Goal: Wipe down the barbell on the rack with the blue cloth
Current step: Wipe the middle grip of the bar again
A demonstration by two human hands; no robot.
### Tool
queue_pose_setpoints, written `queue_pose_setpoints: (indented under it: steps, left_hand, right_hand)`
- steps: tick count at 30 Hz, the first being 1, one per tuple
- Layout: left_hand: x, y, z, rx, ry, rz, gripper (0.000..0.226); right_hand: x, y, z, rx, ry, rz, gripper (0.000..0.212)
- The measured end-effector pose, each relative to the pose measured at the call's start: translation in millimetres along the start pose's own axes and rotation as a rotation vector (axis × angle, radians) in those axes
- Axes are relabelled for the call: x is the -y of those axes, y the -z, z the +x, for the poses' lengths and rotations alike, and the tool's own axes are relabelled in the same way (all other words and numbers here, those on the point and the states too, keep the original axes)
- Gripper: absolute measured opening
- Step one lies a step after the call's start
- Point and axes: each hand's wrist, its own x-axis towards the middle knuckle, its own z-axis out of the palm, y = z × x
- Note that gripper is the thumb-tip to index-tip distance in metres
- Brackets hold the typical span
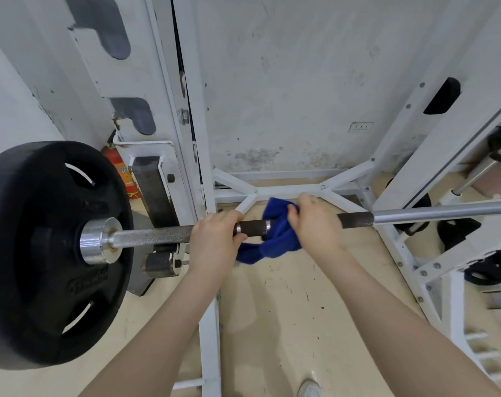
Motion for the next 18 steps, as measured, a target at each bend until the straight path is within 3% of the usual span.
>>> queue_pose_setpoints:
  steps: [4,8,10,14,18]
  left_hand:
    - [-2,-3,-2,-0.036,-0.012,0.002,0.025]
    - [-2,-6,-2,-0.037,-0.011,0.026,0.026]
    - [-3,-7,-3,-0.05,0.006,0.028,0.025]
    - [-10,-10,-7,-0.075,-0.021,0.066,0.02]
    - [-19,-14,-4,-0.078,0.002,0.058,0.03]
  right_hand:
    - [7,-5,-2,-0.059,0.031,-0.039,0.025]
    - [36,-13,-11,-0.078,0.268,0.094,0.02]
    - [16,-8,-6,-0.004,0.218,0.014,0.024]
    - [-40,7,4,-0.11,0.031,-0.037,0.021]
    - [-19,-4,3,-0.097,0.092,0.05,0.02]
